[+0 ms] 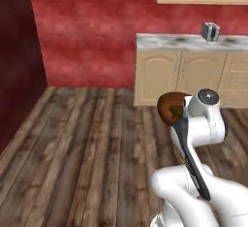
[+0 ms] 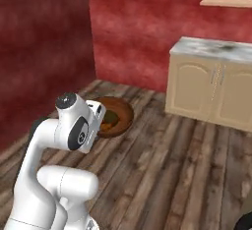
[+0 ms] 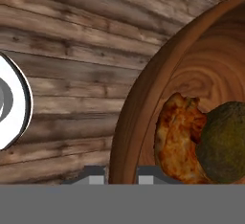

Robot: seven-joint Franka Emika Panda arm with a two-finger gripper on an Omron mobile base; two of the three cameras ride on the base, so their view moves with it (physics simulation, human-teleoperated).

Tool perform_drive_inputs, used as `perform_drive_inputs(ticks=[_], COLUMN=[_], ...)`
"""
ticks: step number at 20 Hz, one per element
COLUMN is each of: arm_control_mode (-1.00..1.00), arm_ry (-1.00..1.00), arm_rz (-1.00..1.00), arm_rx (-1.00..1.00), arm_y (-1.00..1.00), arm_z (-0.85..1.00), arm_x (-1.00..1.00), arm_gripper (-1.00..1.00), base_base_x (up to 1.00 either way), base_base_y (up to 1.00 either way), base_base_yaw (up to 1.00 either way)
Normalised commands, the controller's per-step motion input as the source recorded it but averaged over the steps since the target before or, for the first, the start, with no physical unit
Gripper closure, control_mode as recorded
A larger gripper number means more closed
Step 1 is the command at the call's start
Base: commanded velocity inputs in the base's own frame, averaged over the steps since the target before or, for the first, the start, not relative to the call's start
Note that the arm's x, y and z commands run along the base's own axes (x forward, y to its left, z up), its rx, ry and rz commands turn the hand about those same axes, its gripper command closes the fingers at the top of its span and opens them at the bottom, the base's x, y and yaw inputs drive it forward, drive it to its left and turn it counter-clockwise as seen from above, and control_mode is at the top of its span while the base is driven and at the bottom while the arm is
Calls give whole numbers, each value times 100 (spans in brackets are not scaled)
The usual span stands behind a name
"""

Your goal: Pick the chicken drumstick and avocado from their plates and place them in the bowl. Then put the bowl in the fridge.

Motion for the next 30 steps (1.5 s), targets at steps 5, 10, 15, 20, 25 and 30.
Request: perform_drive_inputs(ticks=[5,10,15,20,25,30], arm_control_mode=[100,100,100,100,100,100], arm_ry=[0,0,0,0,0,0], arm_rz=[0,0,0,0,0,0], arm_rx=[0,0,0,0,0,0], arm_y=[0,0,0,0,0,0], arm_z=[0,0,0,0,0,0], arm_x=[0,0,0,0,0,0], arm_gripper=[100,100,100,100,100,100], base_base_x=[0,0,0,0,0,5], base_base_y=[0,0,0,0,4,39], base_base_yaw=[100,100,100,100,98,74])
